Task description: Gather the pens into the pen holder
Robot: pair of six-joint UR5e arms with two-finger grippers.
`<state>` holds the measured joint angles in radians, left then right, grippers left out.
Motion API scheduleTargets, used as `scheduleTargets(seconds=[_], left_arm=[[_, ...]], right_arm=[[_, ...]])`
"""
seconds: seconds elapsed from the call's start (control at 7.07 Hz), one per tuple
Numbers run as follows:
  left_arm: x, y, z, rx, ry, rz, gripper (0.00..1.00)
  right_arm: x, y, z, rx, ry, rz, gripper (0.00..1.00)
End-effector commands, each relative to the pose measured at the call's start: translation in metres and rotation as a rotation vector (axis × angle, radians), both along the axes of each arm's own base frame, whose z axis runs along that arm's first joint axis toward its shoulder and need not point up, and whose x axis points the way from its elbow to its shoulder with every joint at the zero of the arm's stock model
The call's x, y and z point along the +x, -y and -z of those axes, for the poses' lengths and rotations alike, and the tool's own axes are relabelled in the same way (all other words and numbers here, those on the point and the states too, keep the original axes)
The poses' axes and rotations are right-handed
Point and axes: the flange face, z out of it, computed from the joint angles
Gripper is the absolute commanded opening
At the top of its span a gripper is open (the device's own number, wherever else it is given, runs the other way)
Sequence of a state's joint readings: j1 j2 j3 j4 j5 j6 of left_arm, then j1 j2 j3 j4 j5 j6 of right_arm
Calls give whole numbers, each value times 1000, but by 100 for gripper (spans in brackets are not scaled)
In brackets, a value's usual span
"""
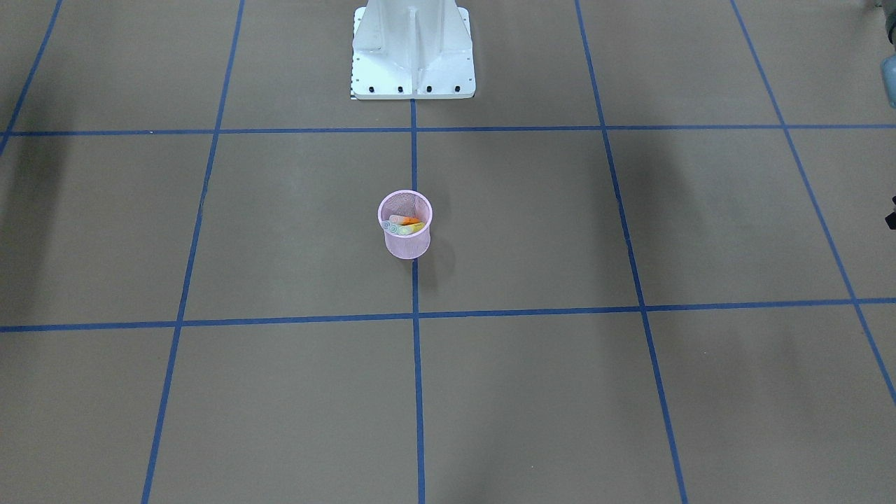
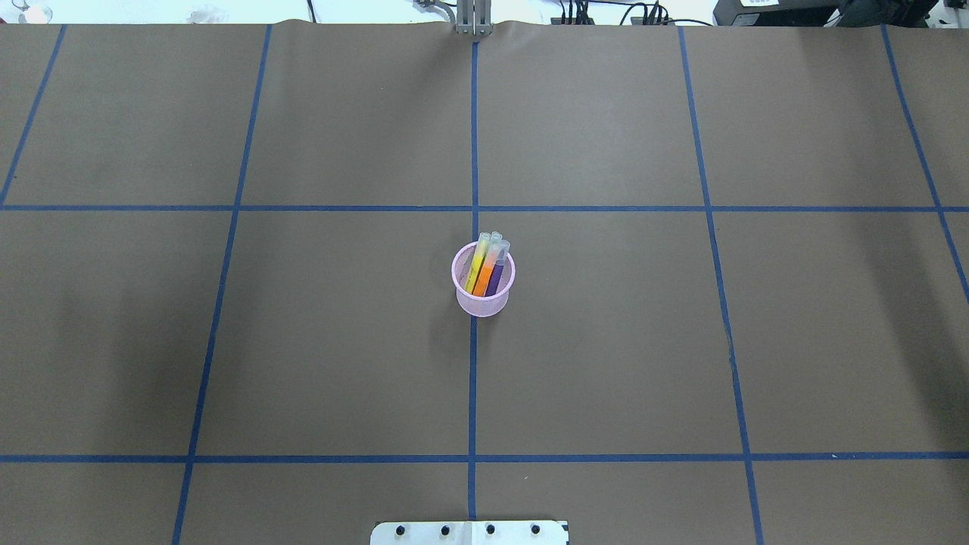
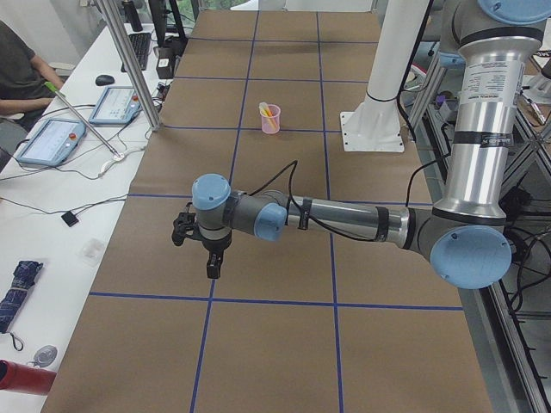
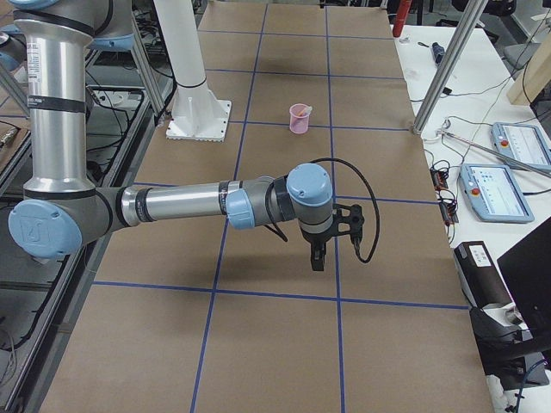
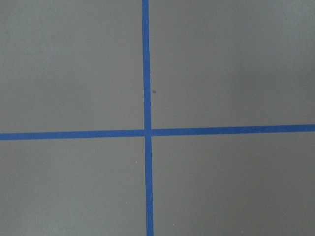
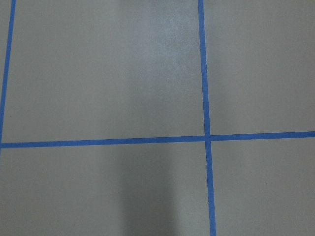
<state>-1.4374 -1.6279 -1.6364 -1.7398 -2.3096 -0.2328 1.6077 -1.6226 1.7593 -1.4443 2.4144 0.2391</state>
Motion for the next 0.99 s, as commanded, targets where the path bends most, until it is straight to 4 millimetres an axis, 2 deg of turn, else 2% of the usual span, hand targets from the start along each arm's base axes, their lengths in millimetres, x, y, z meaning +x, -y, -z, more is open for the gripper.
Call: scheduleTargets(seconds=[0.0, 0.14, 0.28, 0.42, 0.71, 0.85], left_arm=[[-11, -34, 26, 42, -34, 8, 100], [-10, -41, 13, 21, -37, 5, 100], [-11, -43, 7, 14, -18, 6, 100], [-12, -48, -4, 11, 20, 10, 100], [-6, -46, -4, -39, -51, 7, 100], [-8, -47, -5, -79, -65, 27, 100]], right_arm=[[11, -1, -21, -37, 3, -18, 100], [15, -1, -20, -38, 13, -33, 100], [16, -14, -44, -75, -13, -34, 100], [18, -14, -50, -81, -41, -41, 100], [17, -17, -68, -124, -39, -36, 100], [2, -12, -80, -144, -46, -1, 100]])
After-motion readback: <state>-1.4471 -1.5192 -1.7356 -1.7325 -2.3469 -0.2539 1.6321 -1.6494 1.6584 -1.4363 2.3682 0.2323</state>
